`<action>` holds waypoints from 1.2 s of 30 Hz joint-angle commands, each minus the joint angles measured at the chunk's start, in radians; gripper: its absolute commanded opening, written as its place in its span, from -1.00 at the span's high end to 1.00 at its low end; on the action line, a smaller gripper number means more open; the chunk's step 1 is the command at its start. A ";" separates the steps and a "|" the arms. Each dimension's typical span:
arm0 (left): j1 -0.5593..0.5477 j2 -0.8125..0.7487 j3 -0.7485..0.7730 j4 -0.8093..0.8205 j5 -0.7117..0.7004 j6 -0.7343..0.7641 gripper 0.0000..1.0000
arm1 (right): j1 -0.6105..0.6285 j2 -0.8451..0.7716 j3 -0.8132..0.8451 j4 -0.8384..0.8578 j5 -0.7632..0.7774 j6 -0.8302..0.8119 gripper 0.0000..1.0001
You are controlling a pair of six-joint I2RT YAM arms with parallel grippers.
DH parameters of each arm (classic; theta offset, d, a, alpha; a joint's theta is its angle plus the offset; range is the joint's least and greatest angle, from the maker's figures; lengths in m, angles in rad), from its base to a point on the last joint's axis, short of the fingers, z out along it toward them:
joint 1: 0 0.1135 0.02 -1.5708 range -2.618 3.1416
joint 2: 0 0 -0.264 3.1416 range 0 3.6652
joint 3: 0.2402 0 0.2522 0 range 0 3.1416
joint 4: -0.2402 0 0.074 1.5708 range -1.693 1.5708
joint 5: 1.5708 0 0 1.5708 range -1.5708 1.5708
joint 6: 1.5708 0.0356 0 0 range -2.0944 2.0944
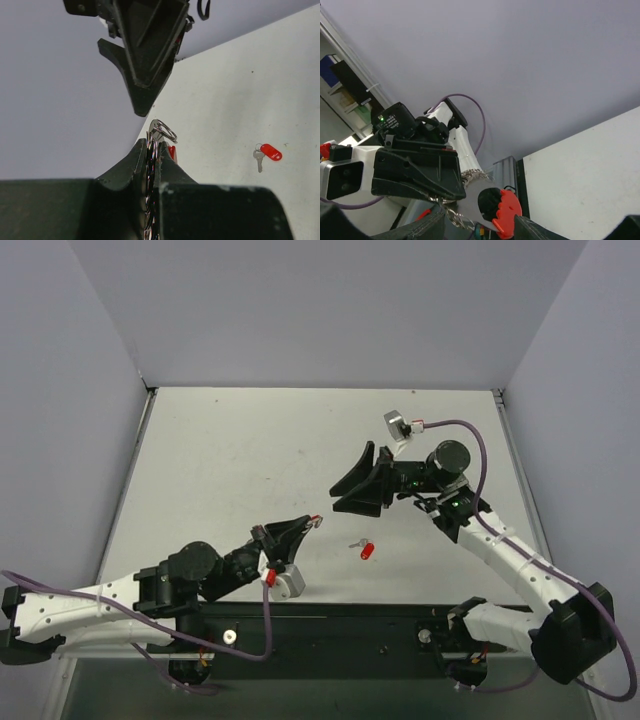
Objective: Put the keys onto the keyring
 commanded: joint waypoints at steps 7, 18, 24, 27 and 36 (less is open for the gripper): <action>0.004 0.040 0.066 0.034 0.025 0.020 1.00 | 0.012 0.140 0.006 0.669 -0.126 0.420 0.19; 0.004 0.031 0.066 0.032 0.012 0.024 1.00 | 0.006 0.174 -0.023 0.740 -0.130 0.494 0.34; 0.031 0.103 0.000 -0.003 -0.053 -0.122 1.00 | -0.044 0.000 -0.046 -0.035 0.104 -0.063 0.18; 0.095 0.104 -0.079 0.041 0.114 -0.300 1.00 | -0.059 -0.062 -0.017 -0.349 0.260 -0.261 -0.01; 0.284 0.199 -0.290 0.223 0.624 -0.677 1.00 | -0.096 -0.038 -0.081 -0.438 0.253 -0.302 -0.08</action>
